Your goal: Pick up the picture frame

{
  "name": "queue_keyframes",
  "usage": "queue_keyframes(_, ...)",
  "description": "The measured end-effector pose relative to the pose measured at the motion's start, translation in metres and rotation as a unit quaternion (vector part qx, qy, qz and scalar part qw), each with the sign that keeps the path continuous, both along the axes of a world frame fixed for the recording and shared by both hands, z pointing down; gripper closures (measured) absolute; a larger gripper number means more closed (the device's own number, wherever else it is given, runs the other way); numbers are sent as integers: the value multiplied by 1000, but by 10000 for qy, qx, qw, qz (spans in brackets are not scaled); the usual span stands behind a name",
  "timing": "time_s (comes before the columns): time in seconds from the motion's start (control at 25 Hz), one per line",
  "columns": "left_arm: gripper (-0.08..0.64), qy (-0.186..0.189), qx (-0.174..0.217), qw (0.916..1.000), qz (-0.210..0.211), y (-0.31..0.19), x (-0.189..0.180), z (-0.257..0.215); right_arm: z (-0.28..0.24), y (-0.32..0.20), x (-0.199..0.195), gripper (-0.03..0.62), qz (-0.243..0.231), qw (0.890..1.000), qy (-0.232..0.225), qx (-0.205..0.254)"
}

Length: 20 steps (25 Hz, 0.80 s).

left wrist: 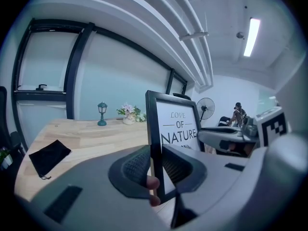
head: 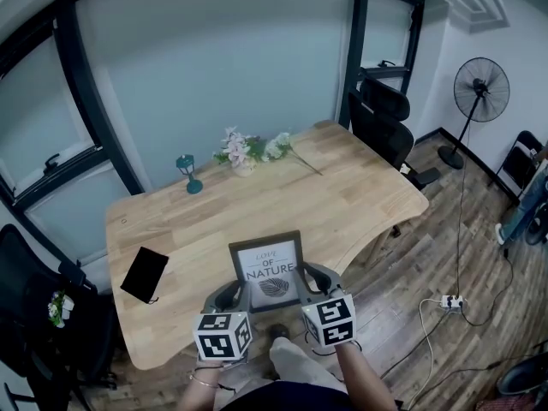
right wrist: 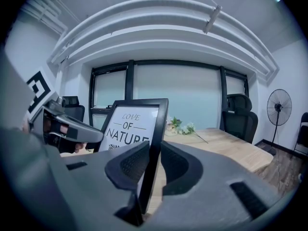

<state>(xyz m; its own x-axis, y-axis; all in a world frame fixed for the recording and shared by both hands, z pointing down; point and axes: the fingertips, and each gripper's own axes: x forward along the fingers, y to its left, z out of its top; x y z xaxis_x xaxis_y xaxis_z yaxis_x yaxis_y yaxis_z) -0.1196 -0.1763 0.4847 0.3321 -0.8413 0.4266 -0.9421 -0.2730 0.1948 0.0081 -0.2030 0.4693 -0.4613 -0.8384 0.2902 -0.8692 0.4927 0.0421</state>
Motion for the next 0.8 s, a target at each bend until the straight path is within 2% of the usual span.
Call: queue_keyframes(0.8,494,-5,540,9985,-5,50,0,-43,-41,51,2,518,35,9988,-174,463)
